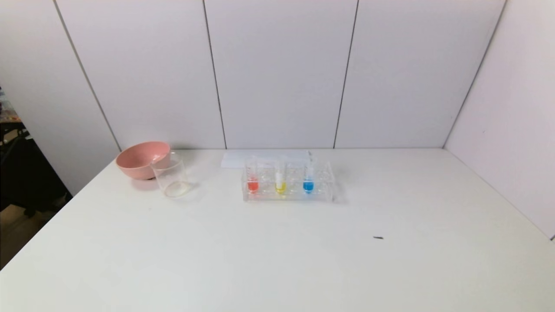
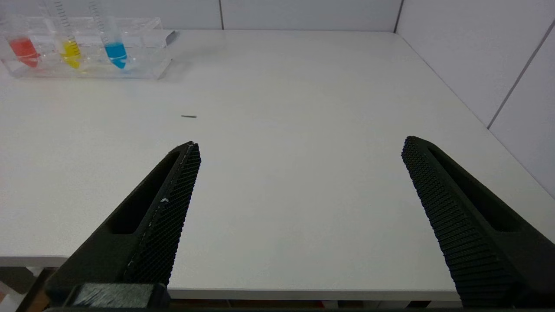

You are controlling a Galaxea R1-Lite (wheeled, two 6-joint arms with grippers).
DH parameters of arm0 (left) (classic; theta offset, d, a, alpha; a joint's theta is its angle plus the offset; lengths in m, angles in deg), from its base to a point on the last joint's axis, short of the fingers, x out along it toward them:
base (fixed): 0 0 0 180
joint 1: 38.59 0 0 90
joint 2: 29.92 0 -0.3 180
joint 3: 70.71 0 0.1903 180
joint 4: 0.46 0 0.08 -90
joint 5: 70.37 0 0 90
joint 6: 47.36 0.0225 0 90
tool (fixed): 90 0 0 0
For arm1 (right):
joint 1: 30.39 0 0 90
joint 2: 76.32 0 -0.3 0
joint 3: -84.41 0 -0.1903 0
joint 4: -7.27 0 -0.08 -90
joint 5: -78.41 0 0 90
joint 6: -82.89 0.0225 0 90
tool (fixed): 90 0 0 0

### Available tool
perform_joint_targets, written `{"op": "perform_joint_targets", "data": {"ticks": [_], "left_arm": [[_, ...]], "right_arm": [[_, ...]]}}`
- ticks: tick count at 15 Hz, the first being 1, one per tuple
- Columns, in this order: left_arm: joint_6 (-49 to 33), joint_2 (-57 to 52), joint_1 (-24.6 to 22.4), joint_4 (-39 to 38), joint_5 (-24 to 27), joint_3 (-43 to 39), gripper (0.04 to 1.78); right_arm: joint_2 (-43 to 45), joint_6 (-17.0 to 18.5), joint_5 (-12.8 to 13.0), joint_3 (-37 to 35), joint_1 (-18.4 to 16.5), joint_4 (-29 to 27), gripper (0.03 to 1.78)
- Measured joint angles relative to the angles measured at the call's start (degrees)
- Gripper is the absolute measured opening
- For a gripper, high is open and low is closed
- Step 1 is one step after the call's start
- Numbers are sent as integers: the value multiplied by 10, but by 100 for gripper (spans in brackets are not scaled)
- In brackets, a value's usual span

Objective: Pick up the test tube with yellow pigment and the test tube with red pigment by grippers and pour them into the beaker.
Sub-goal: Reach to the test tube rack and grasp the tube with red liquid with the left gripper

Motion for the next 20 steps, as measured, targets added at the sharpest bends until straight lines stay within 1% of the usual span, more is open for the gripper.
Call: {"op": "perform_joint_targets", "data": {"ticks": [20], "left_arm": [[-6, 0, 0, 2, -1, 0, 176]], "right_arm": [[0, 0, 0, 0, 0, 0, 170]]}}
